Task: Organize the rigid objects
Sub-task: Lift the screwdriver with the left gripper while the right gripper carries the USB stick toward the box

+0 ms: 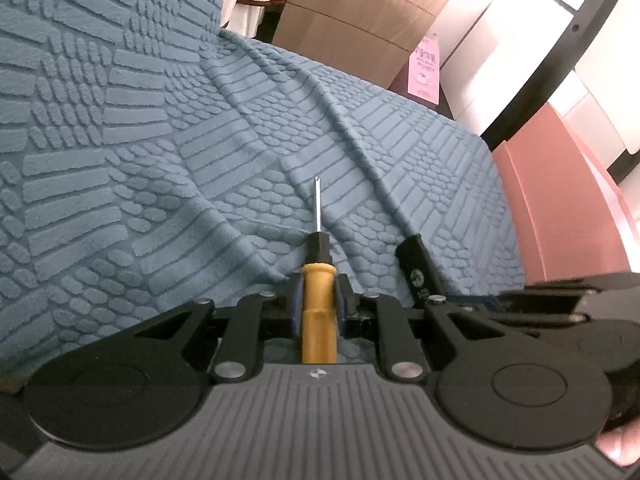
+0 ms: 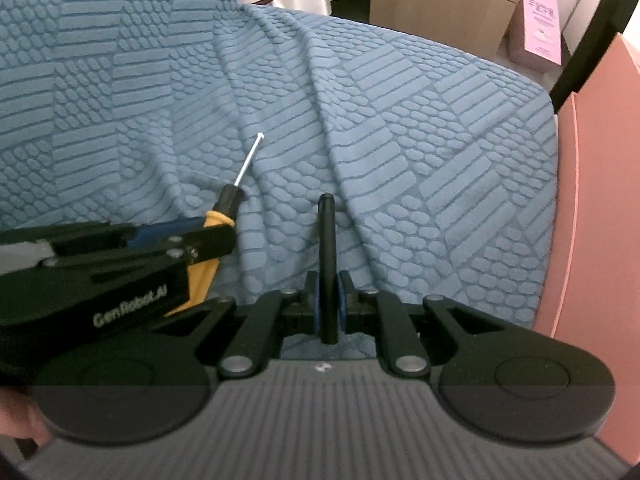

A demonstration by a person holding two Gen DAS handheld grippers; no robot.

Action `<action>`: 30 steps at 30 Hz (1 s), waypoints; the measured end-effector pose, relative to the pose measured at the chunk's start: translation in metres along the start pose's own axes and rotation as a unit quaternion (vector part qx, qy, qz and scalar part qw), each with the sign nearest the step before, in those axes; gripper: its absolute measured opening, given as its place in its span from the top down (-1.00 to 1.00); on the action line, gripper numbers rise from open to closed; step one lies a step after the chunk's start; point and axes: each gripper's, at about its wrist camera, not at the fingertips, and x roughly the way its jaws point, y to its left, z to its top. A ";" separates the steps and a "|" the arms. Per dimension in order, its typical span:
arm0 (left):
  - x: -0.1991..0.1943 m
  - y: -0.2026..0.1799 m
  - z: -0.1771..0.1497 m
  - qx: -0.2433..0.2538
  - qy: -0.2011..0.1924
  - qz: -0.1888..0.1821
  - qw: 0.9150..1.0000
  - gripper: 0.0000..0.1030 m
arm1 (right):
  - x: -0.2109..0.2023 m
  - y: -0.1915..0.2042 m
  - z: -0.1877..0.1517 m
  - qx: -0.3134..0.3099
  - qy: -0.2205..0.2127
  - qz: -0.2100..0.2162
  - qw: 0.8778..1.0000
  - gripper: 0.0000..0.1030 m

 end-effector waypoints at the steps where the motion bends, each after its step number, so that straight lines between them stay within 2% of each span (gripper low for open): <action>1: 0.000 0.000 0.000 -0.003 0.000 -0.001 1.000 0.62 | -0.001 -0.001 0.000 0.004 0.000 -0.003 1.000 0.75; 9: -0.013 0.005 0.002 -0.025 0.003 -0.006 1.000 0.63 | -0.019 -0.010 -0.005 0.040 -0.012 -0.005 0.999 0.75; 15: -0.036 0.002 0.004 -0.041 -0.014 -0.022 0.999 0.63 | -0.044 -0.014 -0.014 0.053 -0.033 -0.008 0.998 0.75; 20: -0.054 -0.007 0.005 -0.043 -0.027 -0.031 0.998 0.63 | -0.061 -0.019 -0.028 0.084 -0.045 -0.003 0.995 0.75; 30: -0.101 -0.030 0.008 -0.032 -0.051 -0.045 0.997 0.63 | -0.112 -0.022 -0.040 0.096 -0.094 -0.004 0.991 0.75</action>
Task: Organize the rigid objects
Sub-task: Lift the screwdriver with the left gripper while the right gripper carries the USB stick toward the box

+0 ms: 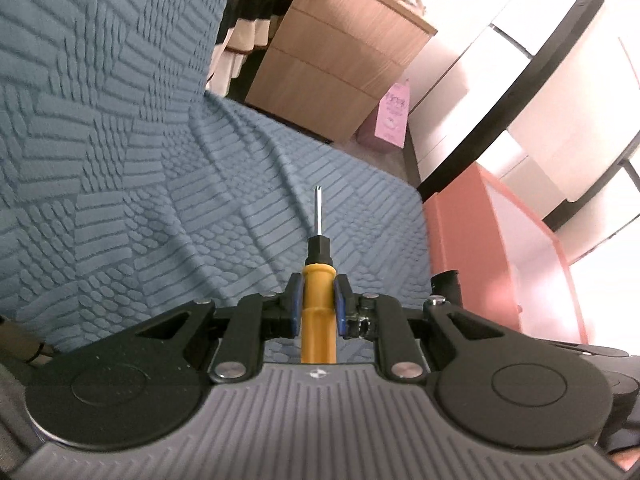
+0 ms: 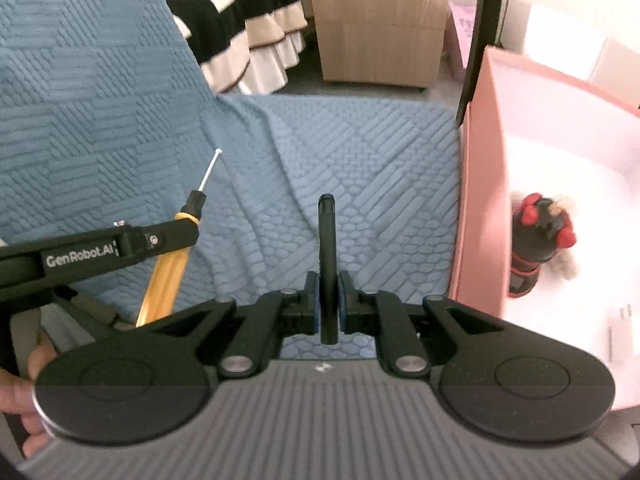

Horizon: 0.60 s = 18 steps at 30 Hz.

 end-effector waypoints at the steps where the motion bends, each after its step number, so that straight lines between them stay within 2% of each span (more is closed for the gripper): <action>1: -0.006 -0.003 0.001 0.001 -0.002 -0.002 1.000 0.63 | -0.006 -0.001 -0.001 0.002 -0.005 0.001 1.000 0.75; 9: -0.049 -0.023 0.005 0.008 -0.018 -0.032 0.999 0.63 | -0.050 0.002 -0.006 0.009 -0.040 0.010 0.999 0.75; 18: -0.084 -0.041 -0.004 0.025 -0.026 -0.041 0.998 0.63 | -0.089 0.001 -0.026 0.019 -0.060 0.009 0.998 0.75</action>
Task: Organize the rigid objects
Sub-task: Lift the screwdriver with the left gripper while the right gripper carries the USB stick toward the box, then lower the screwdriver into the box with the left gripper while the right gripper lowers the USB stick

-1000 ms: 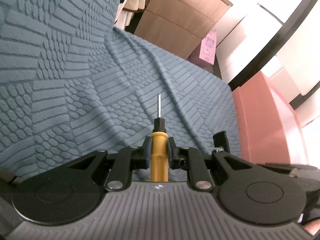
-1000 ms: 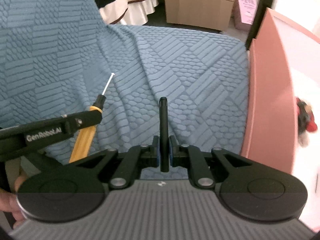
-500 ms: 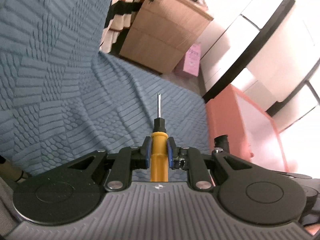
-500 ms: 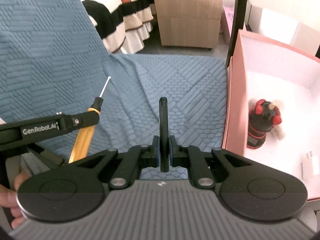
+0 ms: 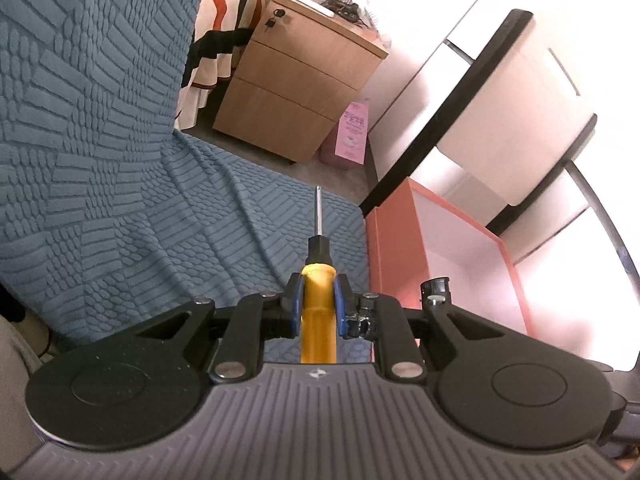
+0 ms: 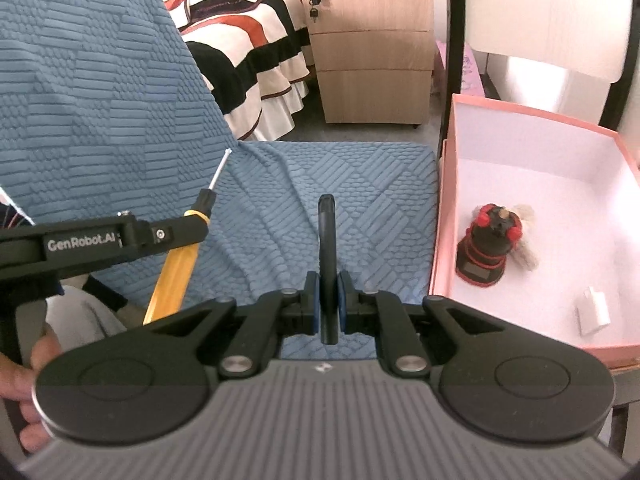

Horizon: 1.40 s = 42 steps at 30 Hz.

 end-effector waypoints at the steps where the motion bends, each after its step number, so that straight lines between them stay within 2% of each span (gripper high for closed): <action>1: -0.003 -0.003 -0.002 0.003 0.000 -0.001 1.000 0.63 | -0.004 -0.001 -0.002 0.000 -0.002 -0.001 1.000 0.75; 11: -0.018 -0.030 -0.012 0.022 -0.001 -0.019 1.000 0.63 | -0.028 -0.013 -0.013 0.007 -0.018 -0.012 1.000 0.75; 19: -0.015 -0.054 -0.013 0.034 -0.001 -0.038 0.999 0.63 | -0.045 -0.033 -0.016 0.018 -0.030 -0.024 0.999 0.75; 36: 0.018 -0.131 -0.026 0.075 0.027 -0.086 0.993 0.63 | -0.075 -0.095 -0.029 0.067 -0.052 -0.068 0.994 0.75; 42: 0.038 -0.155 -0.030 0.089 0.037 -0.095 0.991 0.63 | -0.075 -0.121 -0.037 0.094 -0.046 -0.082 0.991 0.75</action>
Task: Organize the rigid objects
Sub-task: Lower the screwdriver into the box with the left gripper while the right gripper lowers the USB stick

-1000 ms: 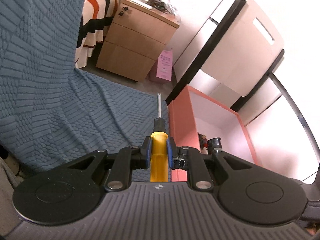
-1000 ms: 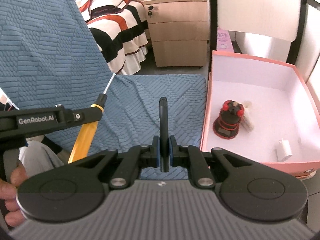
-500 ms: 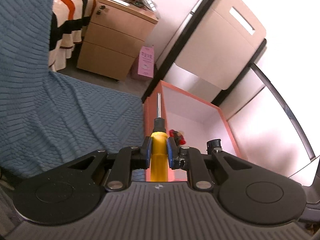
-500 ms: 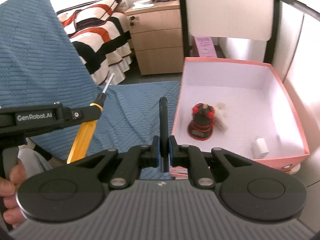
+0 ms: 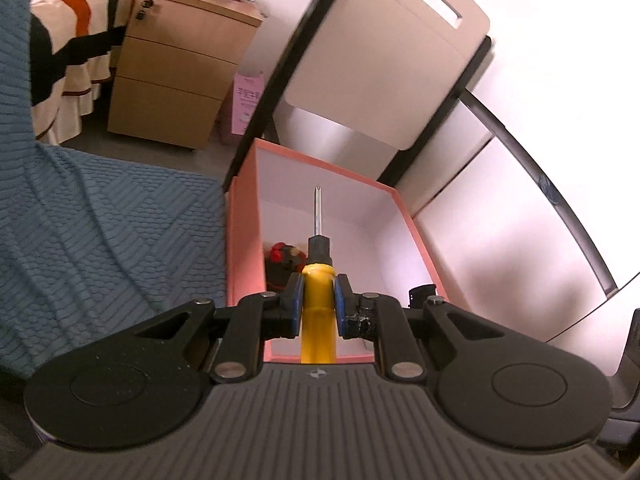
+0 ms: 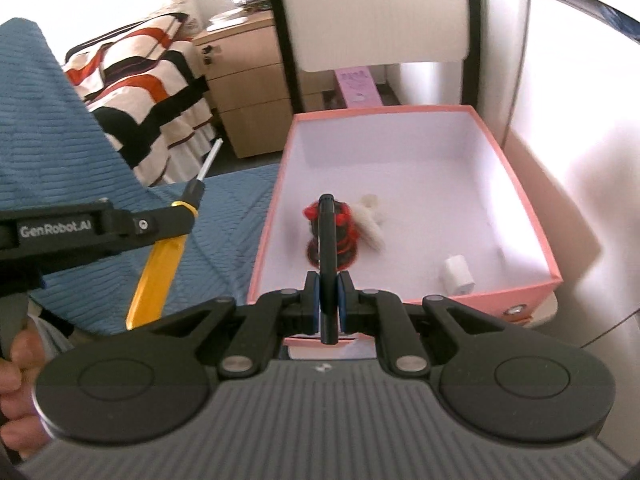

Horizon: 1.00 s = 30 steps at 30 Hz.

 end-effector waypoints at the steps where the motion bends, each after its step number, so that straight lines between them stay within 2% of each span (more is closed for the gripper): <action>1: 0.004 -0.003 0.001 0.002 0.001 -0.001 1.000 0.63 | 0.001 -0.004 0.000 0.004 0.000 -0.001 1.000 0.75; 16: 0.099 -0.032 0.012 0.022 0.052 0.007 0.998 0.63 | 0.049 -0.068 0.025 0.039 0.022 -0.007 0.999 0.75; 30: 0.183 -0.041 0.021 0.035 0.109 0.008 0.993 0.63 | 0.114 -0.114 0.037 0.060 0.070 -0.011 0.996 0.75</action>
